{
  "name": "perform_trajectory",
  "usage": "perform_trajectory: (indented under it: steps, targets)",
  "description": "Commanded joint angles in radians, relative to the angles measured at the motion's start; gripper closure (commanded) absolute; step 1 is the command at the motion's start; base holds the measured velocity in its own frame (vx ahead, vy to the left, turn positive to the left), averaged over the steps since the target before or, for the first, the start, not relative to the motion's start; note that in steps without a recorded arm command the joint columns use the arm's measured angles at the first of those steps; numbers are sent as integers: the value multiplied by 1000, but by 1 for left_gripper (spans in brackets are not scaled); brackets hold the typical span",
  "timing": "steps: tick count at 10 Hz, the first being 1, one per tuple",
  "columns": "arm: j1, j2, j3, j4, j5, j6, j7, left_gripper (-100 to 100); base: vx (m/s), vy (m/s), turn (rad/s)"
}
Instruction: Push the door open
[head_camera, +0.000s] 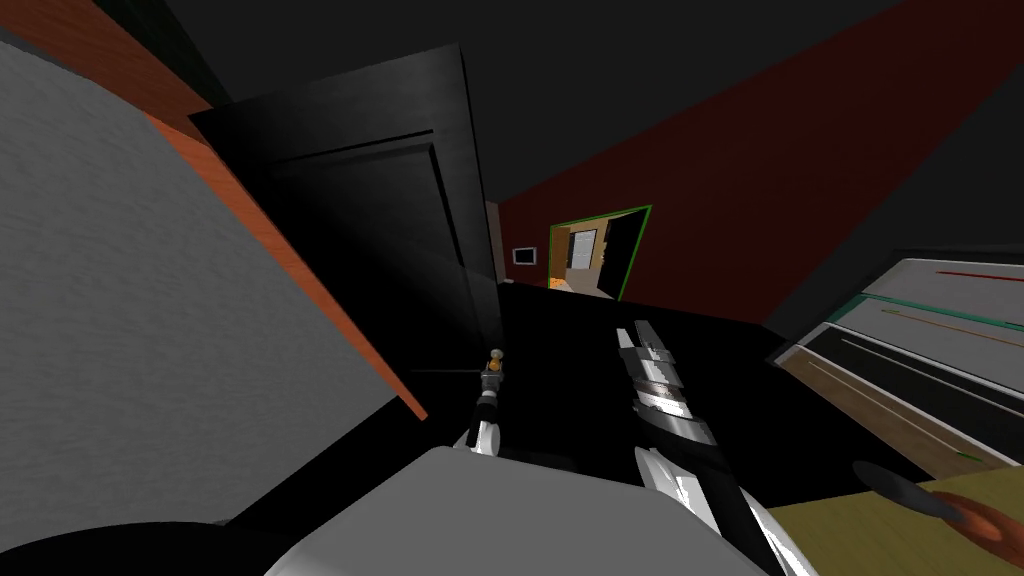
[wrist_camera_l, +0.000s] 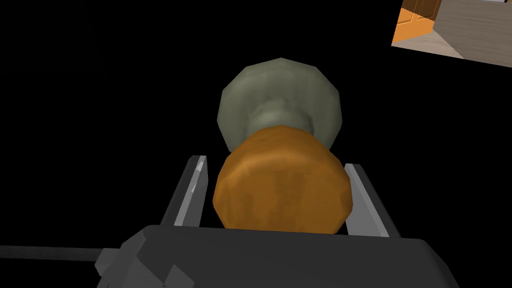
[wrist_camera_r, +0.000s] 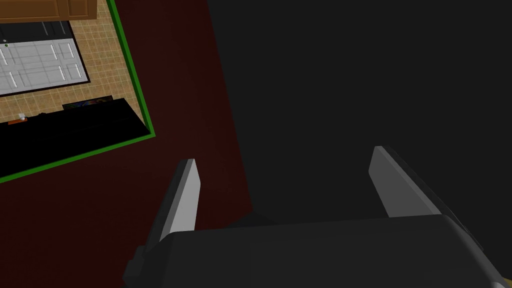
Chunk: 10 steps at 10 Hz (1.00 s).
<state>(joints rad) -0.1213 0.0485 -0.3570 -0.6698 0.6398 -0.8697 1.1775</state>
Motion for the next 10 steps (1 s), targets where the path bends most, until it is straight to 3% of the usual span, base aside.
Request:
perform_trajectory:
  steps: [1,3,4,10]
  targets:
    - [22,22,22,-42,11,12,-14,100,143,-39,44]
    - [22,22,22,-25,11,12,-14,100,52,-21,-2]
    - [22,22,22,-42,11,12,-14,100,-5,-1,-11]
    - [16,30,69,-36,39,4,-25,100,117,-42,34]
